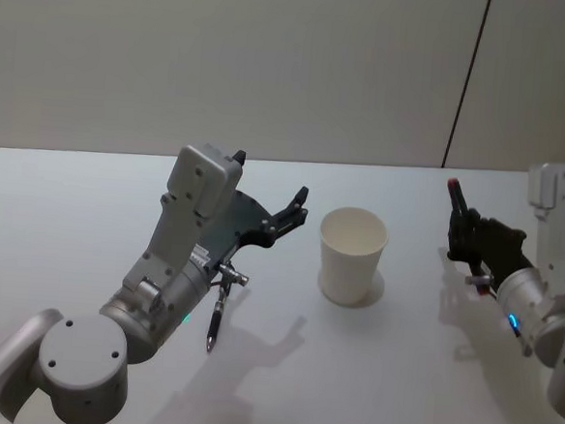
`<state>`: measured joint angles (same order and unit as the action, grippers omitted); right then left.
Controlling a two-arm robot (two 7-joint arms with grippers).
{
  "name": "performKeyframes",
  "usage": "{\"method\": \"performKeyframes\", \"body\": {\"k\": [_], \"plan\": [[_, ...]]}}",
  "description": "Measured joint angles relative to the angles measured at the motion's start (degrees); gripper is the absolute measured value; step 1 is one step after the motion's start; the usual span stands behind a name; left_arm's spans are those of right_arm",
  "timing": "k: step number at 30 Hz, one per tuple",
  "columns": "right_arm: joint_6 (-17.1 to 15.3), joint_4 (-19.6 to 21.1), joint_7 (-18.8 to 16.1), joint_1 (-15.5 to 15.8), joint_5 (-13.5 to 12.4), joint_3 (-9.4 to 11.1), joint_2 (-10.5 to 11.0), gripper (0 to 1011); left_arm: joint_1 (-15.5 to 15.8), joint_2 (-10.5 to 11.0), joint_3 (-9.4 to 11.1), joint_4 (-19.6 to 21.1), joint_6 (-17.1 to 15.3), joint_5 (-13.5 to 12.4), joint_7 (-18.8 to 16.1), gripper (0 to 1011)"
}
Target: Place the pen into the pen holder.
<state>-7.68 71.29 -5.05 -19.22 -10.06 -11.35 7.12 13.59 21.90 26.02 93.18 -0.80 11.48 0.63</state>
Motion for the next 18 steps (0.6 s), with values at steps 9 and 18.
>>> {"method": "performKeyframes", "body": {"k": [9,18], "plan": [[7.76,1.46,-3.57,0.67,-0.26,0.05,0.32,180,0.0,0.0,0.0,0.0,0.0,0.0,0.0,1000],[15.45,1.64,-8.28,0.48,-1.4,-0.07,0.31,180,0.0,0.0,0.0,0.0,0.0,0.0,0.0,1000]]}}
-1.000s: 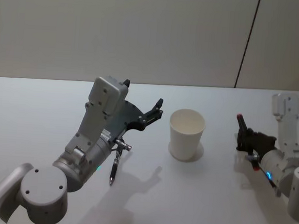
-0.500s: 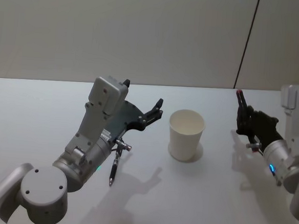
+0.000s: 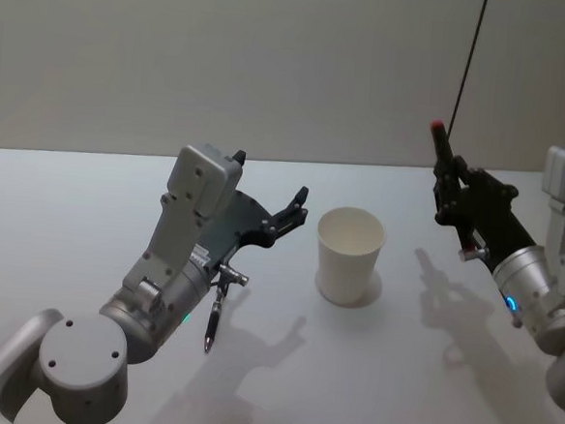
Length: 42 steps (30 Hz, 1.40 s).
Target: Place the pen into the pen holder.
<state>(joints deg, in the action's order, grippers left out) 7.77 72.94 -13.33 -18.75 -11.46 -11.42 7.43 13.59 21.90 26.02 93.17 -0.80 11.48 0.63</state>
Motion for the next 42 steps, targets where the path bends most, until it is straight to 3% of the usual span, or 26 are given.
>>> {"method": "performKeyframes", "body": {"k": [13,23,31,42], "plan": [[12.17,-3.15,-10.78,-2.42,-4.26,-0.61,-0.93,180,0.0,0.0,0.0,0.0,0.0,0.0,0.0,1000],[20.38,-10.43,-19.18,-7.0,-7.41,-1.87,-3.06,180,0.0,0.0,0.0,0.0,0.0,0.0,0.0,1000],[24.05,-16.39,-21.5,-10.15,-7.66,-2.61,-4.5,180,0.0,0.0,0.0,0.0,0.0,0.0,0.0,1000],[28.01,-25.32,-21.18,-14.31,-5.16,-3.46,-6.21,180,0.0,0.0,0.0,0.0,0.0,0.0,0.0,1000]]}}
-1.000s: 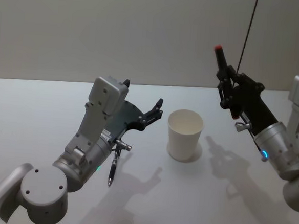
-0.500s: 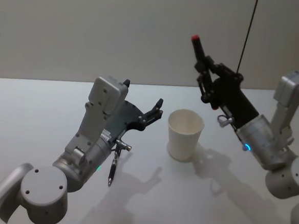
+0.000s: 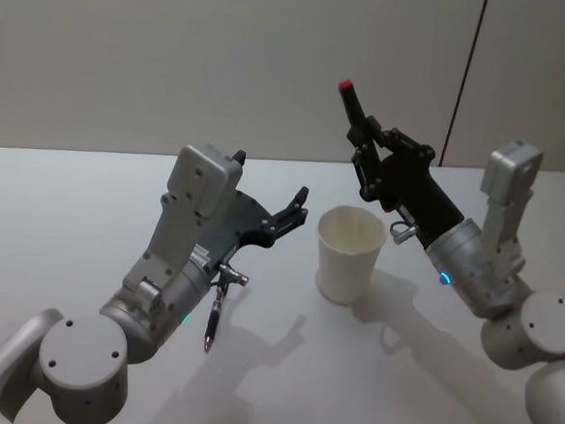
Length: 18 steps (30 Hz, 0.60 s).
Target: Place the pen into the pen holder.
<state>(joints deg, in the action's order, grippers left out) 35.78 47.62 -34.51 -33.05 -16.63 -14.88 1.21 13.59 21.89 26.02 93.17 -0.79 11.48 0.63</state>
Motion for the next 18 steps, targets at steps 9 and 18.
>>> {"method": "performKeyframes", "body": {"k": [9,18], "plan": [[2.39,-7.06,1.85,-2.95,2.73,-0.51,-1.07,180,0.0,0.0,0.0,0.0,0.0,0.0,0.0,1000],[4.99,-14.06,2.0,-5.95,3.61,-0.62,-2.06,180,0.0,0.0,0.0,0.0,0.0,0.0,0.0,1000]]}}
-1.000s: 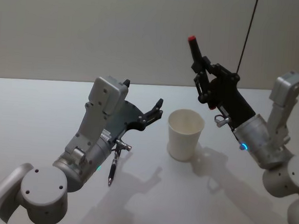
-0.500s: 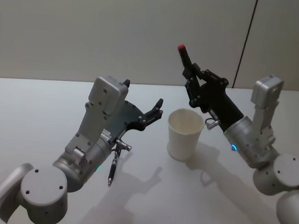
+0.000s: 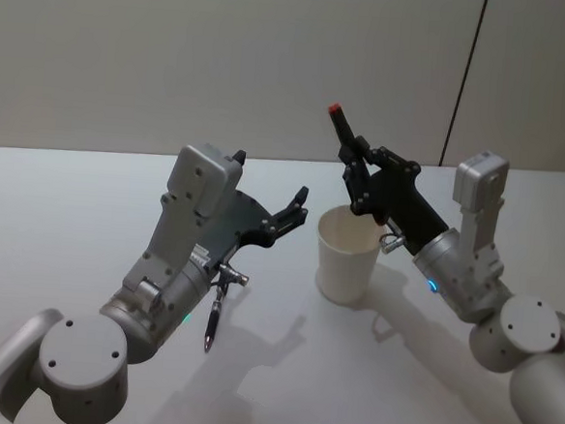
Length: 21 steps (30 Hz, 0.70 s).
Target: Place the pen into the pen holder.
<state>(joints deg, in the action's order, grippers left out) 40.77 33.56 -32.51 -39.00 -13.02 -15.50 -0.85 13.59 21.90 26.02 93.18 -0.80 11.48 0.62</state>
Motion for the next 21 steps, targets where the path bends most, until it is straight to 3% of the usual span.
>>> {"method": "performKeyframes", "body": {"k": [9,21], "plan": [[2.8,-6.59,-2.98,-2.9,-1.82,0.53,-1.02,199,0.0,0.0,0.0,0.0,0.0,0.0,0.0,1000],[4.97,-10.75,-7.06,-4.77,-4.51,1.37,-1.69,564,0.0,0.0,0.0,0.0,0.0,0.0,0.0,1000]]}}
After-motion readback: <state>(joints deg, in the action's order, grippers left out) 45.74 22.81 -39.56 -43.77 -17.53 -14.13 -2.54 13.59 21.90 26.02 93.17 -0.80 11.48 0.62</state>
